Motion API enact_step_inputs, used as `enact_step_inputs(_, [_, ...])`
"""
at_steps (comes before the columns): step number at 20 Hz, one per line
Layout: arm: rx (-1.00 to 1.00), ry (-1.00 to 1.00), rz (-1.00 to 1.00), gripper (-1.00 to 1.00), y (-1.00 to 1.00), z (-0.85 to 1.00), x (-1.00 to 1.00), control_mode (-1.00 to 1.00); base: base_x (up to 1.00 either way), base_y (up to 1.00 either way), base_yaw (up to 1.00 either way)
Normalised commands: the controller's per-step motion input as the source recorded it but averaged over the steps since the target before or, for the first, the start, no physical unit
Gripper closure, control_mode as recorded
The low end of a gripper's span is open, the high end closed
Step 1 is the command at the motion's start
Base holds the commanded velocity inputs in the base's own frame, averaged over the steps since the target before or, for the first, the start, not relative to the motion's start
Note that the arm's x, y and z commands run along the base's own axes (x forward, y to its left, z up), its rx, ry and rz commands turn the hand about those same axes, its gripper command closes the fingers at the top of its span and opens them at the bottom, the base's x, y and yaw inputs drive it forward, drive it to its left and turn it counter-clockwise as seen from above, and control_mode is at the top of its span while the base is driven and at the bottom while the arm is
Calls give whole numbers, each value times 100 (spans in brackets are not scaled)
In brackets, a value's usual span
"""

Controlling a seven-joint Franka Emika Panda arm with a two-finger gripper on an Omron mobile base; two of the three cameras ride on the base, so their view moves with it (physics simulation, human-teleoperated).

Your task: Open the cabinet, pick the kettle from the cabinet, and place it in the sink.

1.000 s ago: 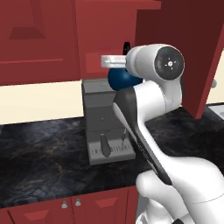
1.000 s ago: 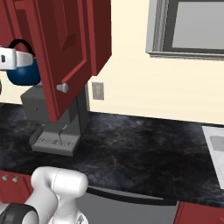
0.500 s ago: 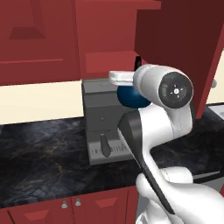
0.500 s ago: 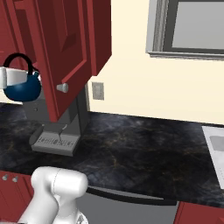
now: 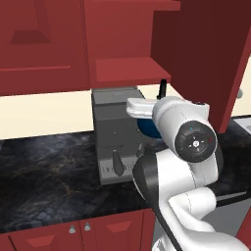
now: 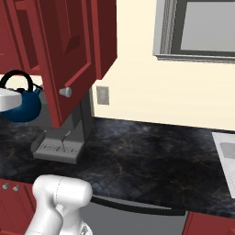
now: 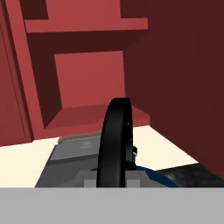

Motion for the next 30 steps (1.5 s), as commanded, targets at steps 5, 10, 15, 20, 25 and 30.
enact_step_inputs(5, [1, 0, -7, 100, 0, -19, -29, -100, 0, 0, 0])
enact_step_inputs(10, [3, 2, -1, 100, 0, -1, -3, -100, 0, 0, 0])
enact_step_inputs(15, [0, 0, 0, 100, 0, 0, 0, -100, 0, 0, 0])
enact_step_inputs(20, [0, 0, 0, 100, 0, 0, 0, -100, 0, 0, 0])
enact_step_inputs(25, [0, 0, 0, 100, 0, 0, 0, -100, 0, 0, 0])
enact_step_inputs(30, [0, 0, 0, 100, 0, 0, 0, 100, 0, 0, 0])
